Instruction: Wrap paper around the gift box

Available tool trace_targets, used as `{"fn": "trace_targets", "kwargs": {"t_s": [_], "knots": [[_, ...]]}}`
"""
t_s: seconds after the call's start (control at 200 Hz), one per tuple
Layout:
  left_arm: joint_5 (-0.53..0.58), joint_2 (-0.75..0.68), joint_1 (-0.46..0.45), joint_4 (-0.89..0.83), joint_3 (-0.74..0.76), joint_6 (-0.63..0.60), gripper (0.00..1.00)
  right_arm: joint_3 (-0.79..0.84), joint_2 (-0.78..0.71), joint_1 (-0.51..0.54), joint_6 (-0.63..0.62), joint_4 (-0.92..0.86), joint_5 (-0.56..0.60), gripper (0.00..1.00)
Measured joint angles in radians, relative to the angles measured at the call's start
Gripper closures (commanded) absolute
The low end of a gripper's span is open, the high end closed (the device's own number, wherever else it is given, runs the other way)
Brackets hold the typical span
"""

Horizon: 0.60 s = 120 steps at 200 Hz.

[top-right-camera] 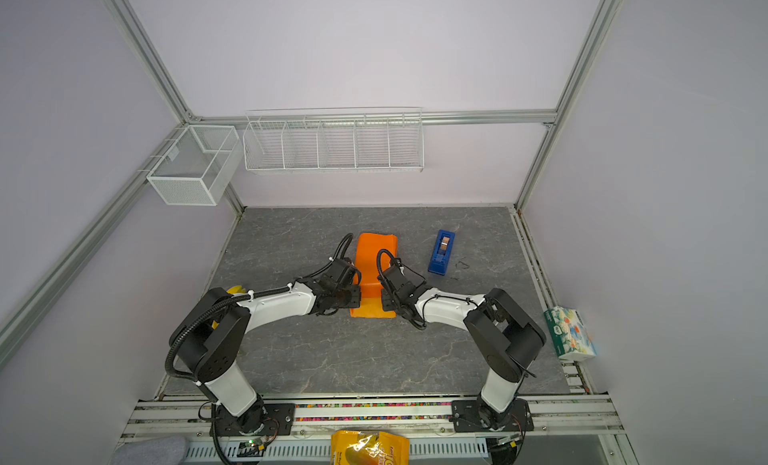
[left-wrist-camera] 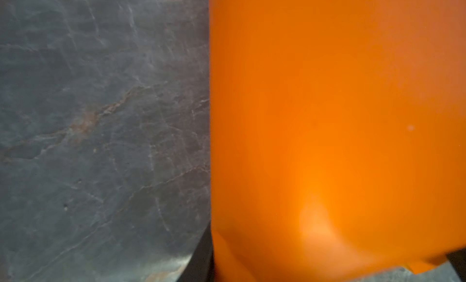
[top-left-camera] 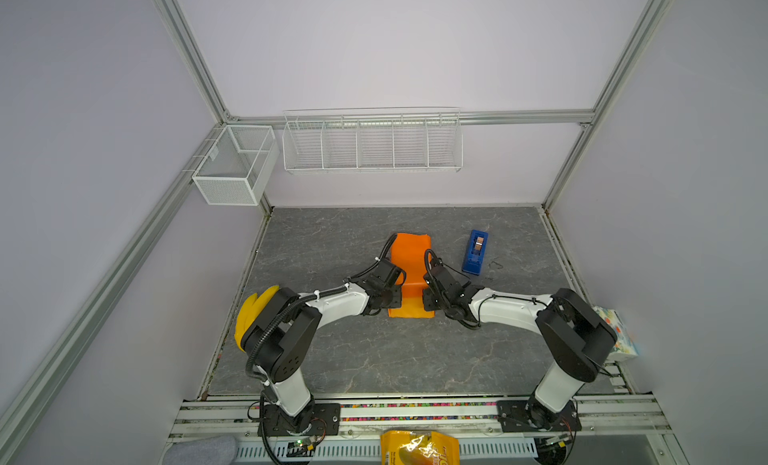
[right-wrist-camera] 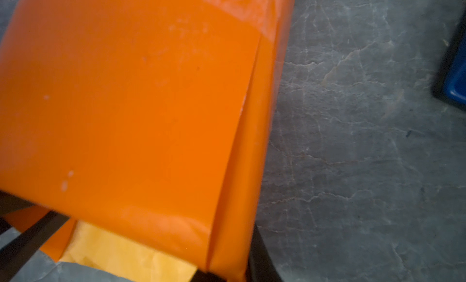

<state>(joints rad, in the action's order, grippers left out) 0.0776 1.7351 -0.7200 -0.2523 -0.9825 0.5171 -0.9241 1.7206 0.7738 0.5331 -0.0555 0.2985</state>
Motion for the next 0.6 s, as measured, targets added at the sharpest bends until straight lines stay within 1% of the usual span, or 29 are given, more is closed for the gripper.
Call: {"fn": "trace_targets", "kwargs": {"t_s": [0.08, 0.17, 0.34, 0.43, 0.6], "knots": [[0.010, 0.018, 0.002, -0.016, -0.031, -0.007, 0.73, 0.000, 0.000, 0.000, 0.000, 0.002, 0.000, 0.89], [0.016, 0.038, 0.007, -0.028, -0.053, -0.016, 0.76, 0.000, 0.000, 0.000, 0.000, 0.002, 0.000, 0.91], [0.019, 0.064, 0.014, -0.042, -0.068, -0.030, 0.90, 0.000, 0.000, 0.000, -0.002, 0.002, 0.000, 0.94], [0.022, 0.072, 0.014, -0.045, -0.073, -0.034, 1.00, 0.000, 0.000, 0.000, -0.002, 0.005, 0.000, 0.94], [0.024, 0.072, 0.014, -0.045, -0.074, -0.032, 1.00, 0.000, 0.000, -0.001, -0.003, 0.007, 0.000, 0.94]]}}
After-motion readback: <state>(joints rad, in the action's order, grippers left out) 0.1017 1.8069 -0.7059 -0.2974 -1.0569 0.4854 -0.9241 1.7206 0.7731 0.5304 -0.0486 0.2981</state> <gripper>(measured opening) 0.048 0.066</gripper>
